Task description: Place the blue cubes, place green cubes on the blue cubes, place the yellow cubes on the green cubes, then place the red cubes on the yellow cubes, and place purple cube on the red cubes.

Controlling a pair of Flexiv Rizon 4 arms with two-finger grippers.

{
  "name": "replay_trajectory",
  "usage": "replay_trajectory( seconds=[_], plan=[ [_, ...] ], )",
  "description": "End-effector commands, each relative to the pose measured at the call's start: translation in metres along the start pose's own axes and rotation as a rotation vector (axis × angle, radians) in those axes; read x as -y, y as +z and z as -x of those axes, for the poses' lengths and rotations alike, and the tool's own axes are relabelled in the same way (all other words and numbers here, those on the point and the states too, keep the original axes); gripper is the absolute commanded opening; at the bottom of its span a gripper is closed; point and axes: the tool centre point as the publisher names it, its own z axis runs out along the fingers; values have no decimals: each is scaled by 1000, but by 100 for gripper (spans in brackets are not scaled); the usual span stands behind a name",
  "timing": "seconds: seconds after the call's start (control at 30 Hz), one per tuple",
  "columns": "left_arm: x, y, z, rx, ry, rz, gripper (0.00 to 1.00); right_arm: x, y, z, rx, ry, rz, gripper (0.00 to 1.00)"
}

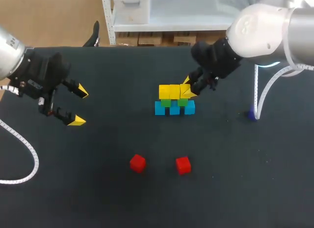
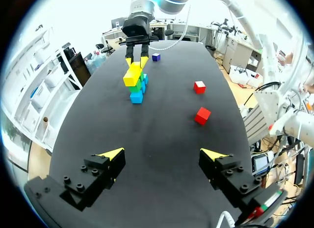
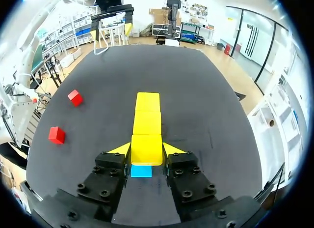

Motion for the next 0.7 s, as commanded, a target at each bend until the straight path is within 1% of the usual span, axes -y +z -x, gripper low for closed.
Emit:
replay_trajectory(
  seconds=[0.03,0.23,0.27,0.37,0.4,0.47,0.5,0.53,0.57,0.6,0.63,0.67,0.7],
  plan=[
    [0,0,-1,3,3,-1,100,0,1,0,0,2,0,0],
    [0,0,-1,3,3,-1,100,-1,2,-1,-3,5,4,0],
    [0,0,-1,3,3,-1,100,-1,2,-1,-3,6,4,2],
    [0,0,-1,3,3,-1,100,-1,2,-1,-4,7,4,4],
    [0,0,-1,3,3,-1,100,-1,2,-1,-4,8,4,8],
    [0,0,-1,3,3,-1,100,-1,2,-1,-5,8,5,19],
    [0,0,-1,3,3,-1,100,-1,2,-1,-5,8,6,27],
    [0,0,-1,3,3,-1,100,-1,2,-1,-5,8,7,42],
    [0,0,-1,3,3,-1,100,-1,3,-1,-5,7,7,46],
    [0,0,-1,3,3,-1,100,-1,3,-1,-5,8,7,59],
    [0,0,-1,3,3,-1,100,-1,3,-1,-5,8,7,91],
    [0,0,-1,3,3,-1,100,-1,3,0,-6,9,6,100],
    [0,0,-1,3,3,-1,100,-1,3,0,-6,10,6,100]
  ],
)
